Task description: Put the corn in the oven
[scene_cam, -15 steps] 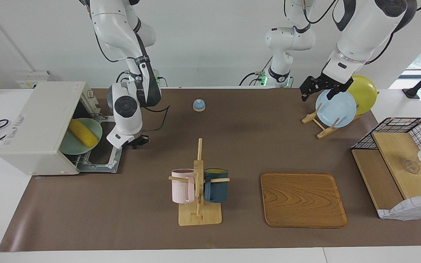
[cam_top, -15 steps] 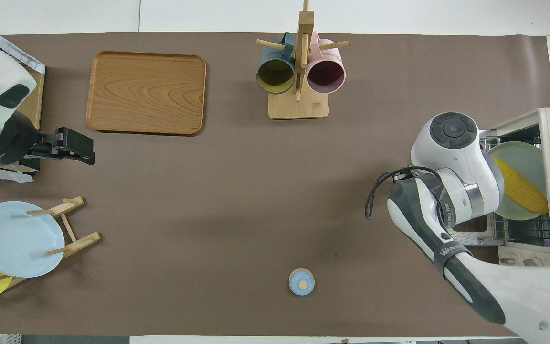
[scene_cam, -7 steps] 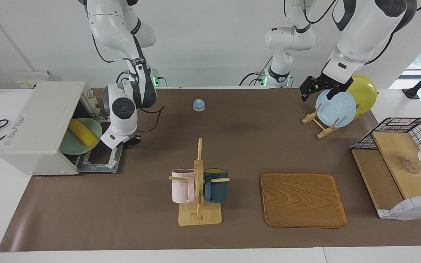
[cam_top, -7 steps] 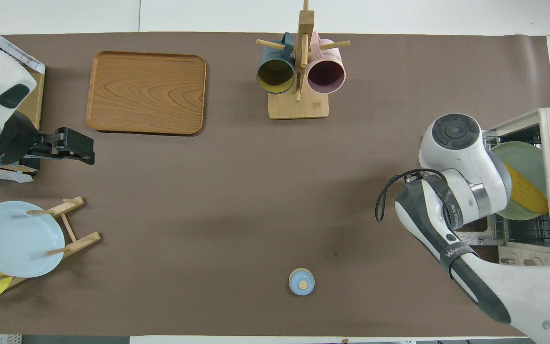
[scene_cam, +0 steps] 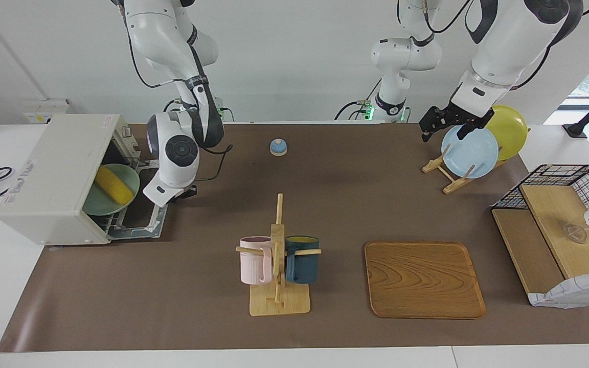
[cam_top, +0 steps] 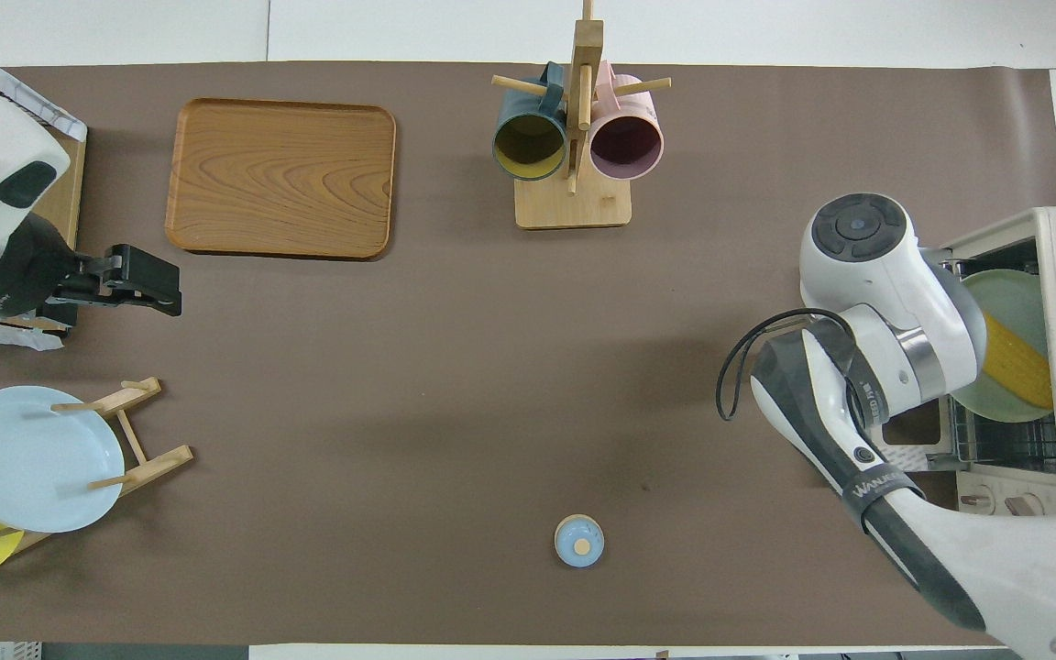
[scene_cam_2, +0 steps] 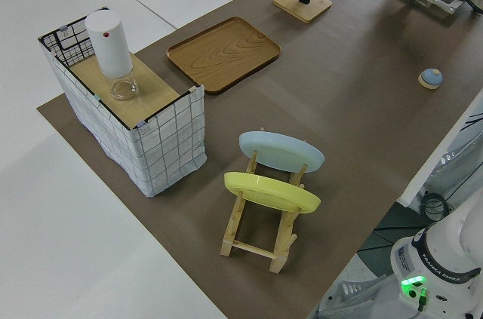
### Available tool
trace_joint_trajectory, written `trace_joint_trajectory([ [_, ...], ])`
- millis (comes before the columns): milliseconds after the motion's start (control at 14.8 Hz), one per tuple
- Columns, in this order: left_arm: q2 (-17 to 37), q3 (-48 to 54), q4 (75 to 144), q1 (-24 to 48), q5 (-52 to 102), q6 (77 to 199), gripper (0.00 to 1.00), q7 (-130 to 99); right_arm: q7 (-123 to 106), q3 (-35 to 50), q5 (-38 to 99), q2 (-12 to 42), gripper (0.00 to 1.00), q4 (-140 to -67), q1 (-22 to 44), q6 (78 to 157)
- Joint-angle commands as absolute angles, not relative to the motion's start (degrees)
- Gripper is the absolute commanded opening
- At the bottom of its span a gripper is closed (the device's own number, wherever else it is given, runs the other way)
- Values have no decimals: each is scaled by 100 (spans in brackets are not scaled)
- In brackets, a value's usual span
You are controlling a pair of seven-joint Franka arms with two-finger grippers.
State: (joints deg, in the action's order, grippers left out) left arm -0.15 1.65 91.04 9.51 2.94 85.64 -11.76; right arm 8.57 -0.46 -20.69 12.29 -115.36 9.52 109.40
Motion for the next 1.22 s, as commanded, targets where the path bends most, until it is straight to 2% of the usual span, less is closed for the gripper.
trace_joint_trajectory([
  [0, -132, 185, 9220, 888, 369, 8596, 100, -1116, 274, -62, -2233, 862, 0, -11400, 616, 10627],
  [339, -132, 185, 9220, 888, 369, 8596, 100, -1116, -535, -79, -2084, 317, 0, -11128, 97, 10003],
  [678, -132, 185, 9220, 888, 369, 8596, 100, -1116, -1159, -114, -1926, 88, 0, -10995, -325, 9800],
  [949, -132, 185, 9220, 888, 369, 8604, 100, -1116, -1169, -106, -1785, -79, 0, -10952, -369, 9607],
  [1153, -132, 185, 9220, 888, 369, 8604, 100, -1116, -1169, -105, -1198, -158, 0, -10382, -386, 9037],
])
